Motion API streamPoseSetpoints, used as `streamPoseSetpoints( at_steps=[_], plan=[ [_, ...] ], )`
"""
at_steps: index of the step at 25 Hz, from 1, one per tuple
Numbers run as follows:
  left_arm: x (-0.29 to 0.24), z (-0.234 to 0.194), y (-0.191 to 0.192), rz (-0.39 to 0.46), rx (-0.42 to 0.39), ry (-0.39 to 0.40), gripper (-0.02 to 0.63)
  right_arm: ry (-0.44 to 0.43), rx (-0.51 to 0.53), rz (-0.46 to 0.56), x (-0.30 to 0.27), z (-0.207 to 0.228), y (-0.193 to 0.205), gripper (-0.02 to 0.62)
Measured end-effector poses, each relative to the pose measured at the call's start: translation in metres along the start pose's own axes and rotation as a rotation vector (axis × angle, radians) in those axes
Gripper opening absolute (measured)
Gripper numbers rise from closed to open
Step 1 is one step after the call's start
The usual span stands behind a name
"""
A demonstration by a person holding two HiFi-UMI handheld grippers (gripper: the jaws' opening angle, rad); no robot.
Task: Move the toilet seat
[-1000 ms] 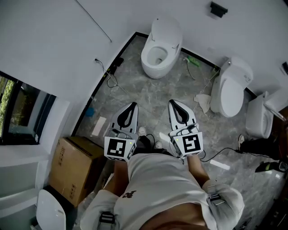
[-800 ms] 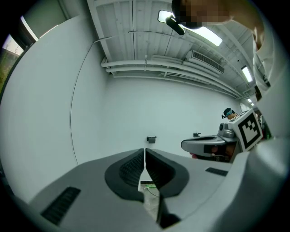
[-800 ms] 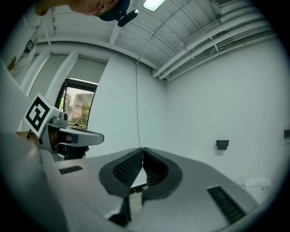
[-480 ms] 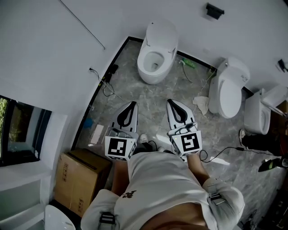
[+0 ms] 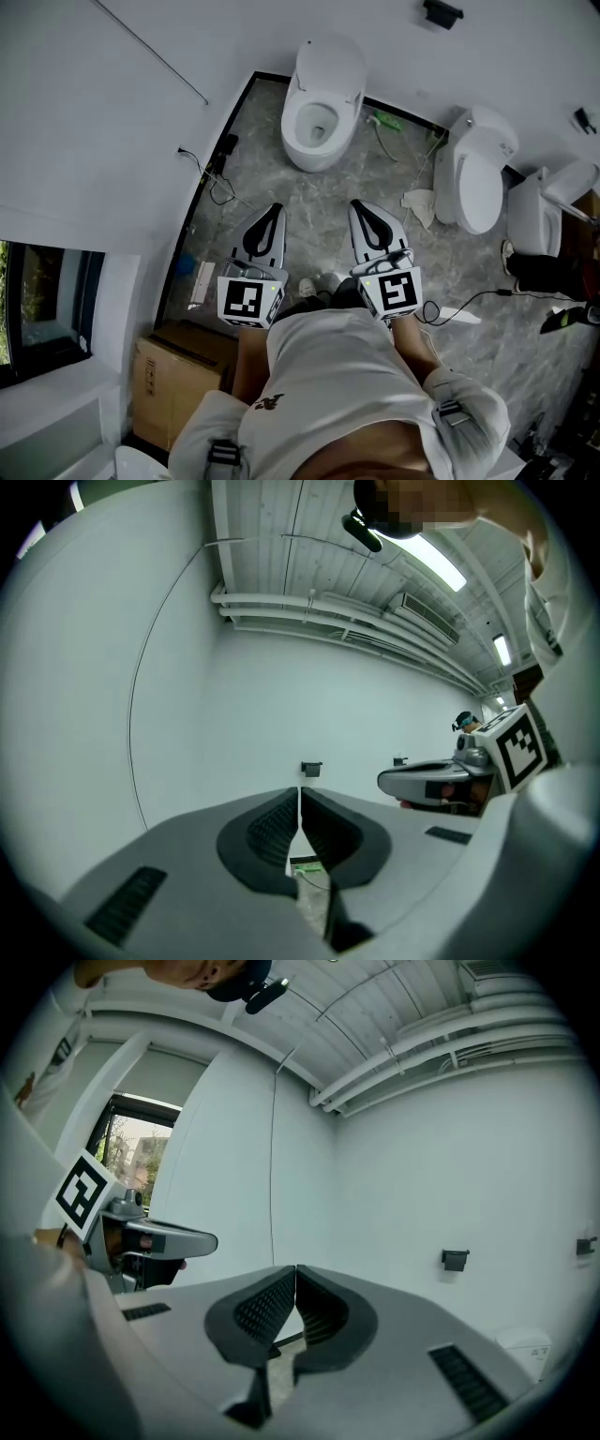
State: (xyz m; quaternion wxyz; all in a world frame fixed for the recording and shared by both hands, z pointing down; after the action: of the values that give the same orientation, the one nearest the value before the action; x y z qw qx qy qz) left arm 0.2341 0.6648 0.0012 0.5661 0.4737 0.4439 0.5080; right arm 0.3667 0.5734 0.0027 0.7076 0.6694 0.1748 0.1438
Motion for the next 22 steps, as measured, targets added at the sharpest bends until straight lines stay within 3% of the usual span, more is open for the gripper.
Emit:
streamPoseSetpoints(
  at_steps=[8,22],
  plan=[
    [-0.025,-0.021,0.014,-0.011,0.022,0.033,0.029,0.037,-0.015,-0.030,-0.029,0.008,0.009,0.020],
    [-0.121,-0.050,0.011,-0.023,-0.010,0.014,0.029,0.014,-0.041,-0.018,-0.108,0.078,0.001,0.021]
  ],
)
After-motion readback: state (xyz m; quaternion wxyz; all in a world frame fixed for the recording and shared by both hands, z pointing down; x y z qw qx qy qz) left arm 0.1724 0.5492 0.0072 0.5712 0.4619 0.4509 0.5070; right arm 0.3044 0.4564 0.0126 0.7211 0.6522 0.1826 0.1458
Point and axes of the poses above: the fingertips, and each gripper's own axes: x backward along the fingers, z to its right, y out of its underside, the point moved 4 cm from there along x, backward along the fingers, and after that the axes turned 10 degrees about -x, right-handed, at the moved point
